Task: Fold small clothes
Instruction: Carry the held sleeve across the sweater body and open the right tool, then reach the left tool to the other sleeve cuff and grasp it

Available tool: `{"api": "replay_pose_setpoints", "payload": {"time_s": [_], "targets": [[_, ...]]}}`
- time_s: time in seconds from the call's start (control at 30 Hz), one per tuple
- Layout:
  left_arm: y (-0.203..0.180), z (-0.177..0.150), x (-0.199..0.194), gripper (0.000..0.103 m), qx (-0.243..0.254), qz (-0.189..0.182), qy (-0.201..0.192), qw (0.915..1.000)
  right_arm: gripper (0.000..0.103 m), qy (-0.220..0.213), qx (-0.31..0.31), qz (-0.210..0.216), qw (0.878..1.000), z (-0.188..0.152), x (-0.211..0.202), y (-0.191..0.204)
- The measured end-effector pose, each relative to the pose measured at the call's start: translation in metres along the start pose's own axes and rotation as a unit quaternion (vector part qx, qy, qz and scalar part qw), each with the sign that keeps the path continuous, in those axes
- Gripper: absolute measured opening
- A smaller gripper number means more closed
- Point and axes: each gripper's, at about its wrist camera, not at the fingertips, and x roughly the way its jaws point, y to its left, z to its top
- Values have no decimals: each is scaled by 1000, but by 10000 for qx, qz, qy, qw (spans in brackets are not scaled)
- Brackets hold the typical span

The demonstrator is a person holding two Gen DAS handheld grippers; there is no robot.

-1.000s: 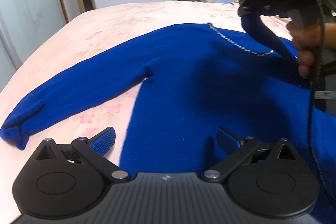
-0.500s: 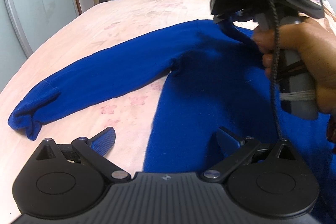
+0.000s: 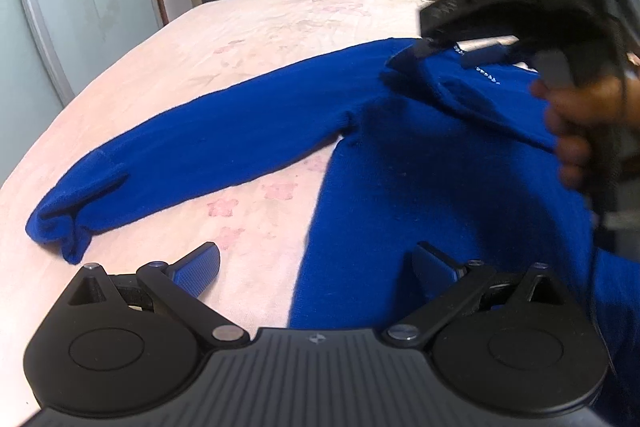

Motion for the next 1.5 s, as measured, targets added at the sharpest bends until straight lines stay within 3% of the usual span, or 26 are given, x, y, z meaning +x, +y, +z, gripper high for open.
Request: {"api": "replay_pose_setpoints", "payload": {"time_s": [0.1, 0.13, 0.2, 0.3, 0.4, 0.5, 0.63, 0.7, 0.83, 0.9, 0.97, 1.03, 1.1, 1.13, 1.23, 1.27, 1.33, 1.4, 1.5], "targets": [[-2, 2, 0, 103, -24, 1, 34, 10000, 55, 808, -317, 76, 9962, -10, 20, 1], [-3, 2, -2, 103, -12, 26, 4, 10000, 56, 867, -446, 8, 9952, -15, 22, 3], [-2, 2, -7, 103, 1, 117, -109, 9999, 56, 614, -580, -95, 9964, -20, 13, 7], [5, 2, -6, 103, -82, 249, -102, 9996, 60, 473, -416, 180, 9979, -20, 0, 8], [14, 4, -9, 103, -203, 322, -112, 9992, 64, 806, -617, 262, 9945, -24, 1, 12], [30, 4, -13, 103, -262, 597, -257, 9975, 64, 611, -680, 226, 9956, -27, -18, 14], [74, 3, -7, 103, -950, 761, -198, 9924, 73, 318, -440, 583, 9968, -29, -55, 8], [94, 3, -9, 103, -1220, 1058, -289, 9865, 75, 222, -444, 611, 9969, -35, -72, 6], [113, 12, -7, 103, -718, 2507, -469, 9643, 77, 229, -381, 736, 9963, -49, -89, 3], [112, 18, 4, 103, -182, 2629, -280, 9642, 77, 253, -287, 748, 9965, -54, -93, 1], [104, 20, 12, 103, 350, 2779, -335, 9594, 77, 304, -181, 779, 9963, -60, -92, 1], [88, 19, 24, 103, 1115, 3142, -580, 9410, 77, 365, -122, 791, 9961, -66, -92, -1], [81, 19, 35, 103, 1530, 3490, -650, 9223, 77, 437, -115, 779, 9959, -71, -90, -1], [82, 21, 40, 103, 1572, 3508, -664, 9208, 77, 478, -119, 765, 9959, -74, -89, -1], [87, 22, 55, 103, 1569, 3429, -465, 9250, 78, 565, -61, 727, 9957, -81, -88, -3], [88, 21, 57, 103, 1614, 3529, -500, 9203, 78, 587, -28, 713, 9957, -83, -87, -4], [95, 17, 50, 103, 1515, 3955, -725, 9030, 78, 615, 20, 693, 9957, -86, -87, -7], [119, 20, 44, 103, 1006, 4336, -791, 8920, 78, 629, 41, 673, 9957, -87, -88, -9], [178, 21, 30, 103, -281, 4424, -481, 8951, 80, 626, 89, 678, 9957, -88, -87, -12]]}}
